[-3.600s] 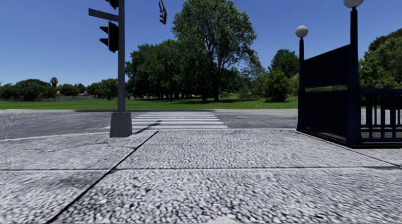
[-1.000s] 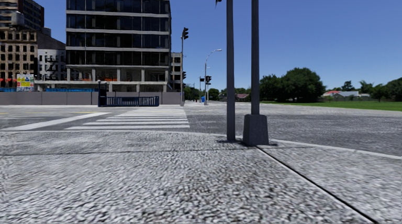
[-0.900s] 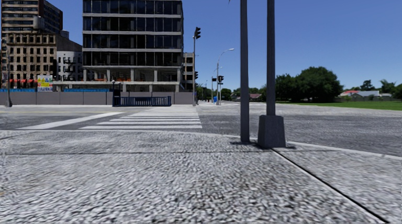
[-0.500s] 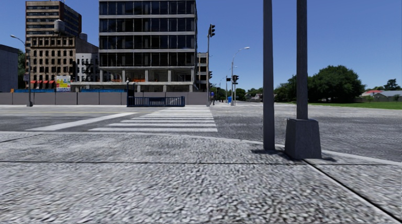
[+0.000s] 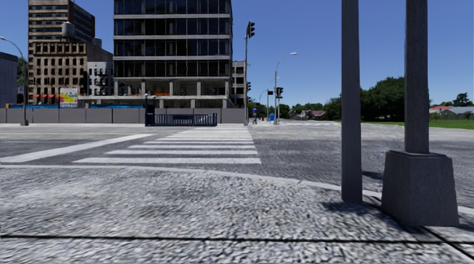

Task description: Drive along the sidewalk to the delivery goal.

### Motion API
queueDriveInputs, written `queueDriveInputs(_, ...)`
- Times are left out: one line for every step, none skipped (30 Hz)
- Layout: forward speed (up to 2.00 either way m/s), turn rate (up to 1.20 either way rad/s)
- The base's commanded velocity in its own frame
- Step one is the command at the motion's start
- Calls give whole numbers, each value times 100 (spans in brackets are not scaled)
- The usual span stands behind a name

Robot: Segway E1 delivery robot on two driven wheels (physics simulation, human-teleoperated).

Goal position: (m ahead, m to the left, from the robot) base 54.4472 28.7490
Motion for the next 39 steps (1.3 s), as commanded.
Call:
queueDriveInputs(200, 24)
queueDriveInputs(200, 25)
queueDriveInputs(200, 25)
queueDriveInputs(200, 25)
queueDriveInputs(200, 25)
queueDriveInputs(200, 25)
queueDriveInputs(200, 25)
queueDriveInputs(200, 25)
queueDriveInputs(200, 25)
queueDriveInputs(200, 25)
queueDriveInputs(200, 25)
queueDriveInputs(200, 25)
queueDriveInputs(200, 25)
queueDriveInputs(200, 25)
queueDriveInputs(200, 25)
queueDriveInputs(200, 25)
queueDriveInputs(200, 24)
queueDriveInputs(200, 24)
queueDriveInputs(200, 17)
queueDriveInputs(200, 15)
queueDriveInputs(200, 18)
queueDriveInputs(200, 18)
queueDriveInputs(200, 23)
queueDriveInputs(200, 34)
queueDriveInputs(200, 41)
queueDriveInputs(200, 41)
queueDriveInputs(200, 49)
queueDriveInputs(200, 52)
queueDriveInputs(200, 52)
queueDriveInputs(200, 53)
queueDriveInputs(200, 53)
queueDriveInputs(200, 53)
queueDriveInputs(200, 53)
queueDriveInputs(200, 53)
queueDriveInputs(200, 53)
queueDriveInputs(200, 53)
queueDriveInputs(200, 53)
queueDriveInputs(200, 0)
queueDriveInputs(200, 0)
